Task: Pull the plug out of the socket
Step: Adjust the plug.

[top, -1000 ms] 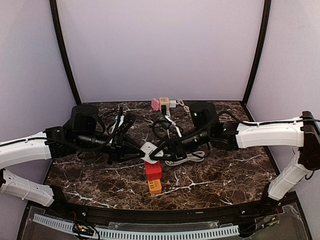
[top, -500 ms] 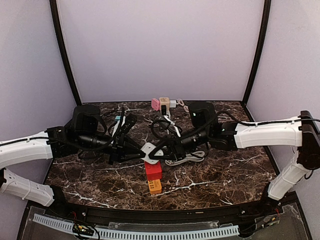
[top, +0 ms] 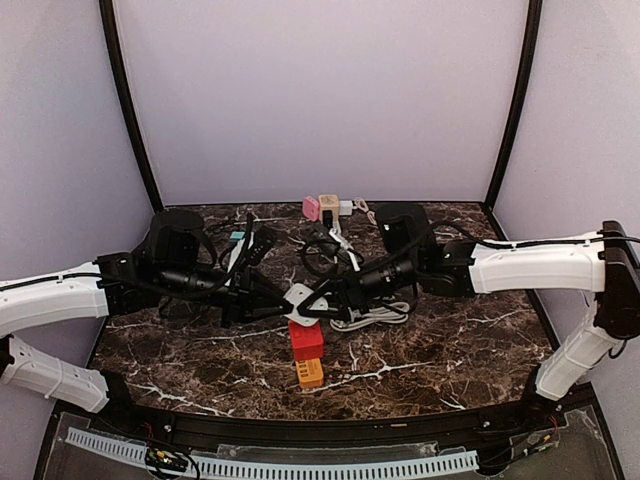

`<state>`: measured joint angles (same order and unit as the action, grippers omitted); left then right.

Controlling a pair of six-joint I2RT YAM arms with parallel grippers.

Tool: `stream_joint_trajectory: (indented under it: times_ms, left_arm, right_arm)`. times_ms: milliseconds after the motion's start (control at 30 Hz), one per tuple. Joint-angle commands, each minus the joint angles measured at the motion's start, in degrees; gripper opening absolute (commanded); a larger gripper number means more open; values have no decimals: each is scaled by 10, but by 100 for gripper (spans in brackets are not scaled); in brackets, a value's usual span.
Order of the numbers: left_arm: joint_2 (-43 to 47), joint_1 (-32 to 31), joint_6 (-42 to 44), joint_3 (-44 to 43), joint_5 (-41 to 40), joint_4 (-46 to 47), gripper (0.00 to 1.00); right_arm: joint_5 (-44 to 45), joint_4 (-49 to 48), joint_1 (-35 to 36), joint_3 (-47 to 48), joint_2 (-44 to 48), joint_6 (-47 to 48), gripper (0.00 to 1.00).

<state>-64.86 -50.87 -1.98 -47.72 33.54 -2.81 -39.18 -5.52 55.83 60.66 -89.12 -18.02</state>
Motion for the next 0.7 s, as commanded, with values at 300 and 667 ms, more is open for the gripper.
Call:
stream_joint_trajectory:
  times_ms: [300,667]
  left_arm:
    - [0,29,-40,-7,-60,17,1]
    - [-30,98,-195,-26,-52,34,1]
  right_arm:
    - [-16,-1,-77,-27,116,1,78]
    - [19,16,-87,-49,136,4,78]
